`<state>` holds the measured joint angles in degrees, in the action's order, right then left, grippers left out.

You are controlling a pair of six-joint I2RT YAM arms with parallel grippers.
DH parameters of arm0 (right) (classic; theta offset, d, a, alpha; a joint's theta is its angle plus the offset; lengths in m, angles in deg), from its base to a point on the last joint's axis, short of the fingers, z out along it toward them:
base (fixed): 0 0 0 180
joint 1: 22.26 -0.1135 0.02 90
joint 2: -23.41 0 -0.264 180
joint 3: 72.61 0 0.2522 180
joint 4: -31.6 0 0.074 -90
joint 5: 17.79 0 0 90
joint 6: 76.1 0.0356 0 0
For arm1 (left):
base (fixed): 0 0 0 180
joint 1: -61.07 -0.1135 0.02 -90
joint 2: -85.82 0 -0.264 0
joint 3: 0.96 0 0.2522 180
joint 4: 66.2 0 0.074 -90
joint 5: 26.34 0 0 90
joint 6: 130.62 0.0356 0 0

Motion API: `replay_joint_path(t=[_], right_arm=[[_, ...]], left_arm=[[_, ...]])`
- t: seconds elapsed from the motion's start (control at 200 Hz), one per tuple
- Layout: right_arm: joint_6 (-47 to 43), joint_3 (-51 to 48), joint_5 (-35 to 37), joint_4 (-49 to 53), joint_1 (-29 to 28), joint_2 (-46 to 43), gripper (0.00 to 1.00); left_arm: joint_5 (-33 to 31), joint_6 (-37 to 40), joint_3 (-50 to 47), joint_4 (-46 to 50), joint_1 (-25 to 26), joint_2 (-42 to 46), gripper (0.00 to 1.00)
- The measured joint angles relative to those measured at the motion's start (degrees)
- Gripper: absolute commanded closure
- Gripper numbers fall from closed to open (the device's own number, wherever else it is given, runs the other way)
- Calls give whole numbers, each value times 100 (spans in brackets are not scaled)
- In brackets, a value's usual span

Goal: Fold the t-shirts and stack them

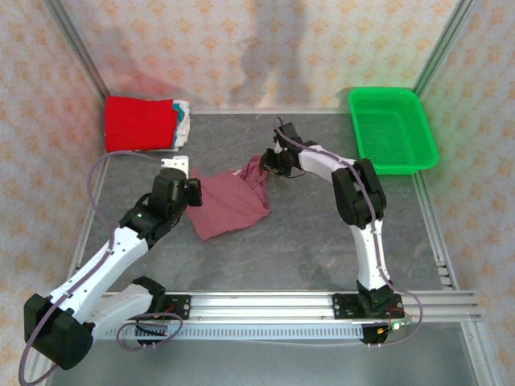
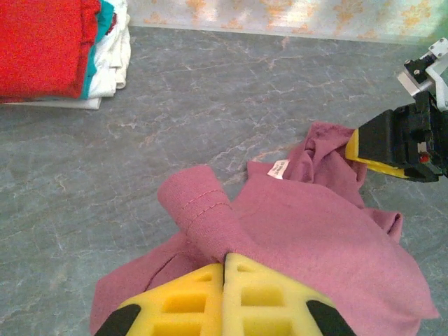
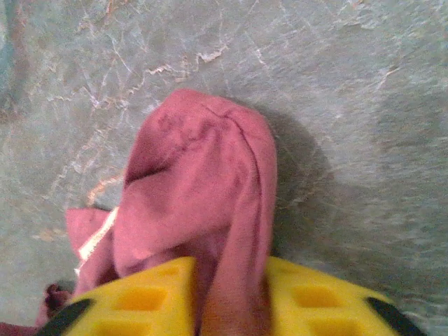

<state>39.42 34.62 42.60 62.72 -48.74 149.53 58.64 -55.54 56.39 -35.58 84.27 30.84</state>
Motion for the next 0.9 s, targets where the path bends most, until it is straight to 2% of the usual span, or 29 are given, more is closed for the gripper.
replay_joint_path(t=[0.11,0.275,0.455,0.661,0.791,0.896], right_arm=[[-20,0,0,-61,-26,-9,98],[-26,-308,131,-98,20,-520,100],[-129,-1104,588,-131,131,-2533,100],[-516,-1211,1202,-146,173,-4953,100],[-778,-1215,1510,-109,173,-6070,100],[-990,-1215,1853,9,173,-6642,100]], left_arm=[[-44,2,2,-96,0,11,100],[-68,146,168,-122,0,138,100],[-131,417,669,-304,0,752,100],[-87,763,1106,-780,-7,1443,100],[-127,997,1290,-953,-7,1611,100],[-365,1104,1360,-979,-9,1661,100]])
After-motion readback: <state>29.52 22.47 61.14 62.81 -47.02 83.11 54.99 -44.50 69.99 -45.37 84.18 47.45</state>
